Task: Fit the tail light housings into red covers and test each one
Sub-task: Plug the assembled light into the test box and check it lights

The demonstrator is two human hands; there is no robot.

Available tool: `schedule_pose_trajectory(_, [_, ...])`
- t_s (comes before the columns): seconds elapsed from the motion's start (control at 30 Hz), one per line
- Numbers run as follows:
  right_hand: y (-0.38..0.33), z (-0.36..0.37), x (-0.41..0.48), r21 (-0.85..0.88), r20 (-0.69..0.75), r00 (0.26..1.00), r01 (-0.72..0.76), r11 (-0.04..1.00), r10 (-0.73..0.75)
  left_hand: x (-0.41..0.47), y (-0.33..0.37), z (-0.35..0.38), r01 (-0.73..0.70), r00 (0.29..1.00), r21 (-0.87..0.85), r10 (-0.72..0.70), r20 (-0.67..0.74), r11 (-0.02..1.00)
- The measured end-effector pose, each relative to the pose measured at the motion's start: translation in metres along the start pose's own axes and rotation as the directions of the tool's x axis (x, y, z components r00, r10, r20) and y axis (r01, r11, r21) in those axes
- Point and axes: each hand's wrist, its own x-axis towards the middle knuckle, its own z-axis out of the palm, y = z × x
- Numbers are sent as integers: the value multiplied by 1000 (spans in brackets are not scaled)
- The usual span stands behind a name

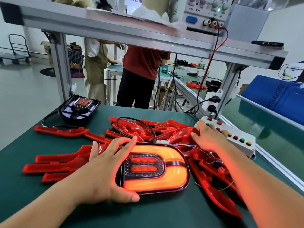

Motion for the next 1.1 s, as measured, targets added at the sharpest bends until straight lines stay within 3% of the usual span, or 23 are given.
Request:
schedule_pose_trajectory(0.27, [-1, -6, -2, 33, -17, 1000, 2, 999, -1, 0, -4, 3, -9, 1000, -13, 9, -5, 1000])
schedule_pose_trajectory(0.43, [-18, -34, -17, 108, -265, 964, 59, 992, -28, 0, -3, 3, 13, 1000, -9, -13, 16, 1000])
schedule_pose_trajectory(0.47, [-26, -39, -22, 99, -241, 966, 117, 988, -91, -1, -2, 3, 16, 1000, -23, -15, 16, 1000])
schedule_pose_trajectory(0.57, [-55, -45, -42, 129, 59, 948, 304, 944, -314, -2, 0, 1, 21, 1000, -34, -21, 4, 999])
schedule_pose_trajectory(0.67, [-75, -41, -52, 54, 234, 906, 350, 935, -353, -4, -1, -1, 25, 1000, 17, -24, -12, 1000])
schedule_pose_trajectory(0.73, [-80, -40, -52, 32, 268, 905, 335, 942, -331, -1, -1, -5, 28, 999, 23, -27, -43, 999])
schedule_pose_trajectory(0.93, [-82, -44, -47, 122, 192, 935, 280, 952, -299, 52, 13, -33, 29, 984, 42, -21, -178, 999])
schedule_pose_trajectory(1.1, [-78, -41, -49, 24, 259, 923, 288, 957, -284, 110, 40, -40, 3, 1000, 152, -6, 19, 988])
